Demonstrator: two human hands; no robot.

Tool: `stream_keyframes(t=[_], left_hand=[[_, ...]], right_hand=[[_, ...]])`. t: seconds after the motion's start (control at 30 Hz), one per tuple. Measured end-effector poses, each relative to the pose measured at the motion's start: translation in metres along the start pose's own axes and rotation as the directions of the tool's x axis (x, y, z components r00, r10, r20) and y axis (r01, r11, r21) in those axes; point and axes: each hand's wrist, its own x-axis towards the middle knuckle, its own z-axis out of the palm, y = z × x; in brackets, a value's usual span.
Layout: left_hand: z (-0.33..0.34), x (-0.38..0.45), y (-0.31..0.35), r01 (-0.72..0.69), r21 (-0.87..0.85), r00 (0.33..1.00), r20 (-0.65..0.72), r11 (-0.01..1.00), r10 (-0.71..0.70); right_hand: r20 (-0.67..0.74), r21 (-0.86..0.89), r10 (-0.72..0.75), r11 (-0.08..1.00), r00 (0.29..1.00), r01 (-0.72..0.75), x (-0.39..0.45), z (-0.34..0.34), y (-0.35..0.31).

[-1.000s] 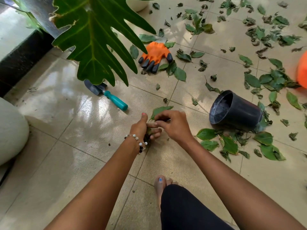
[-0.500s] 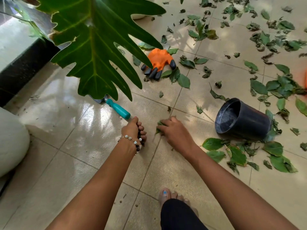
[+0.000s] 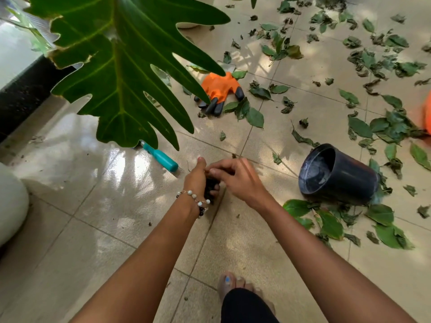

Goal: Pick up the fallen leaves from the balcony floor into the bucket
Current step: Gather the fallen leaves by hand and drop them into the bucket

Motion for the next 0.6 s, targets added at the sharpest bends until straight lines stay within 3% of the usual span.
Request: stream_keyframes(t=[0.03,0.1,0.13,0.2,0.3,0.33,0.47,0.53,0.6], left_hand=[[-0.002,0.001,0.003,0.007,-0.005,0.999,-0.033,1.0,-0.007],[-0.007,0.003,0.008,0.012,-0.03,0.996,-0.086,0.999,-0.014],[-0.009,0.004,0.01,0.003,-0.047,0.996,-0.094,0.999,-0.007],[-0.009,0.005,0.014,-0.027,-0.088,0.997,-0.075,0.996,0.02],[-0.008,0.009,0.018,-0.059,-0.117,0.998,-0.044,0.991,0.055],[-0.007,0.01,0.02,-0.074,-0.117,0.997,-0.035,0.99,0.07],[-0.006,0.011,0.027,-0.1,-0.126,0.995,0.013,0.987,0.102],[-0.006,0.01,0.03,-0.086,-0.11,0.995,0.038,0.99,0.091],[-0.007,0.008,0.034,-0.066,-0.117,0.996,0.058,0.991,0.074]], right_hand=[[-0.077,0.012,-0.018,1.0,0.997,0.019,0.004,-0.005,0.001],[-0.28,-0.168,-0.033,0.986,0.959,-0.015,0.016,-0.016,0.012],[-0.3,-0.282,-0.038,0.958,0.953,-0.05,0.021,-0.02,0.018],[-0.178,-0.406,-0.019,0.912,0.984,-0.056,0.033,-0.023,0.035],[0.055,-0.669,-0.089,0.737,0.995,0.103,0.039,-0.023,0.048],[0.069,-0.713,-0.119,0.689,0.99,0.133,0.042,-0.024,0.046],[-0.084,-0.672,-0.224,0.732,0.971,0.11,0.078,-0.022,0.035],[-0.007,-0.735,-0.15,0.671,0.989,0.097,0.094,-0.02,0.032],[0.136,-0.773,-0.11,0.609,0.985,0.175,0.096,-0.016,0.035]])
